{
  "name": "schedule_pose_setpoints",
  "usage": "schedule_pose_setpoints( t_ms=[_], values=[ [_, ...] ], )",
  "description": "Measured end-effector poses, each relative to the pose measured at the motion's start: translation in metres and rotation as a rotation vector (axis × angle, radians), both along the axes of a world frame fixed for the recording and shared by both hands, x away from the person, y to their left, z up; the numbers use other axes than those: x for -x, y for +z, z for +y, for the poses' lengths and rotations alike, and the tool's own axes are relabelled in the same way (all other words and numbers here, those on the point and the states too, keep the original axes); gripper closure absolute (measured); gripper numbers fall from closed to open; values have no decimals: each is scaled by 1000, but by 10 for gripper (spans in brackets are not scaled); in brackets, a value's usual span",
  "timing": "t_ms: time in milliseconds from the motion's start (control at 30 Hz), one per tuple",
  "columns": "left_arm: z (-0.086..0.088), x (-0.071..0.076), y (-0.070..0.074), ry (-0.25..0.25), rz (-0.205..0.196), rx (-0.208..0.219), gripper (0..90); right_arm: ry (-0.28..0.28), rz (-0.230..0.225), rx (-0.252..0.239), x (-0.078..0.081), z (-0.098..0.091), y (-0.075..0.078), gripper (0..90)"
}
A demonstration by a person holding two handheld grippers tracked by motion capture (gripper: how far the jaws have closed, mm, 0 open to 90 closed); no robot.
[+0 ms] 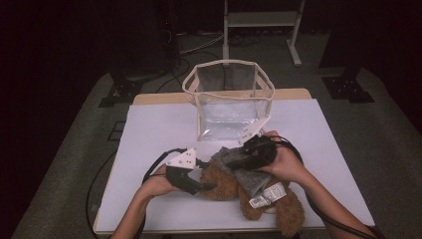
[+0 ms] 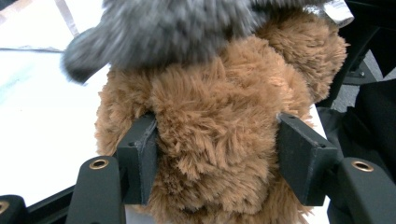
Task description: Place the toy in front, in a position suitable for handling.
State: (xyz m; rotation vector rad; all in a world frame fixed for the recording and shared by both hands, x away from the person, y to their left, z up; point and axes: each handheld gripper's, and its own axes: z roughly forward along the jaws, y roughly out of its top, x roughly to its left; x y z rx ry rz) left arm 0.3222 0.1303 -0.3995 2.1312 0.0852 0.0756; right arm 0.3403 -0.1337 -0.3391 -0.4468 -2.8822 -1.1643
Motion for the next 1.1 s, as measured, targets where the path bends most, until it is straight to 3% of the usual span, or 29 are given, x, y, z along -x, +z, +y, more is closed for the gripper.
schedule_pose_setpoints(
  t_ms=[67,100,133,167,367,467,600,667,733,800,833,933,1100],
  values=[
    [1,1,1,-9,-7,-9,360,-20,2,6,3,-9,0,744],
    [0,2,1,-10,-6,-13,360,-52,-7,-10,8,-31,2,743],
    [0,2,1,-10,-6,-13,360,-52,-7,-10,8,-31,2,743],
    [0,3,2,-9,-8,-20,359,-87,-10,-25,14,-50,4,743],
    [1,3,2,-7,-7,-35,357,-191,-34,-44,20,-96,10,741],
    [1,2,3,-7,1,-34,341,-200,-20,-66,21,-102,5,741],
    [3,-1,10,0,-14,-59,290,-183,-26,-66,24,-93,-5,745],
    [1,-4,18,-8,-1,1,254,-156,-37,-87,30,-85,-9,747],
    [-5,-8,22,-18,1,33,252,-142,-48,-106,34,-82,-8,747],
    [-10,-10,22,-19,5,24,251,-140,-59,-108,36,-80,-8,747],
    [-19,-13,21,-31,-2,-18,245,-139,-74,-109,39,-79,-7,746],
    [-25,-13,20,-38,3,-35,258,-150,-94,-118,42,-84,-7,745],
    [-24,-8,18,-50,4,-31,276,-206,-36,-231,49,-122,-18,744]
  ],
)
